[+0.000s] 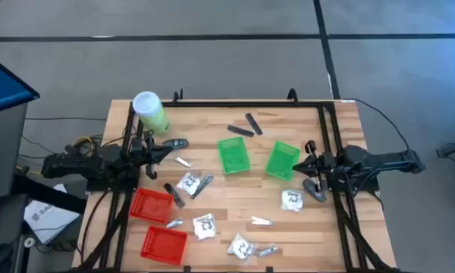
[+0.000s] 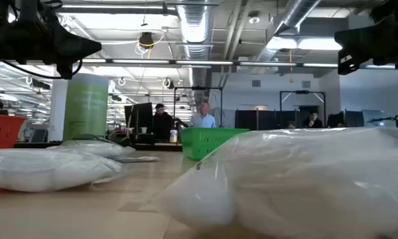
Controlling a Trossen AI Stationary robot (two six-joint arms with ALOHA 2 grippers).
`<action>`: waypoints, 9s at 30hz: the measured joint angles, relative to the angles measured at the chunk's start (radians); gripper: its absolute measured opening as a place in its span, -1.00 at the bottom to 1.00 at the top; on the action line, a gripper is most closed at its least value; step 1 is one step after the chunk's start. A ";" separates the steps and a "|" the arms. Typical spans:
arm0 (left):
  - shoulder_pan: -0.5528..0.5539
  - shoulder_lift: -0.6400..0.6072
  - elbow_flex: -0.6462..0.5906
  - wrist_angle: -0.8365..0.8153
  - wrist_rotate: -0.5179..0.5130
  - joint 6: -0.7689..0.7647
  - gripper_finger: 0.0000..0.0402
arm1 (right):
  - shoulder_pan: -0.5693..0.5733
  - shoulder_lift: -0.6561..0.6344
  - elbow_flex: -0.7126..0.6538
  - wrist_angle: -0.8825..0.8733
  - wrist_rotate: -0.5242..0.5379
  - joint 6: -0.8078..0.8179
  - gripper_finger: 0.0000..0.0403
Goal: Pick & Place Travel size toiletries
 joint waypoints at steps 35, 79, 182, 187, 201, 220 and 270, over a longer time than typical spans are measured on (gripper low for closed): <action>0.000 0.000 0.000 0.000 -0.003 0.000 -1.00 | 0.000 0.000 0.000 0.000 0.000 0.000 -1.00; 0.000 0.000 0.000 0.394 -0.014 -0.513 -1.00 | 0.000 0.000 0.000 0.364 0.107 0.364 -1.00; -0.136 1.013 0.376 0.853 0.144 -0.486 -1.00 | -0.013 0.323 0.796 -0.460 0.184 0.629 -0.67; -0.165 1.013 0.376 0.773 0.124 -0.490 -1.00 | -0.013 0.419 0.903 -0.748 0.184 0.697 -0.34; -0.180 1.013 0.375 0.760 0.124 -0.523 -1.00 | -0.013 0.576 1.030 -0.888 0.178 0.758 0.07; -0.174 1.013 0.375 0.772 0.035 -0.553 -1.00 | -0.023 0.590 1.034 -0.573 0.208 0.756 -0.61; -0.014 1.013 0.716 -0.619 -0.129 -0.394 -1.00 | -0.502 1.419 1.404 -0.828 -0.189 0.447 -0.40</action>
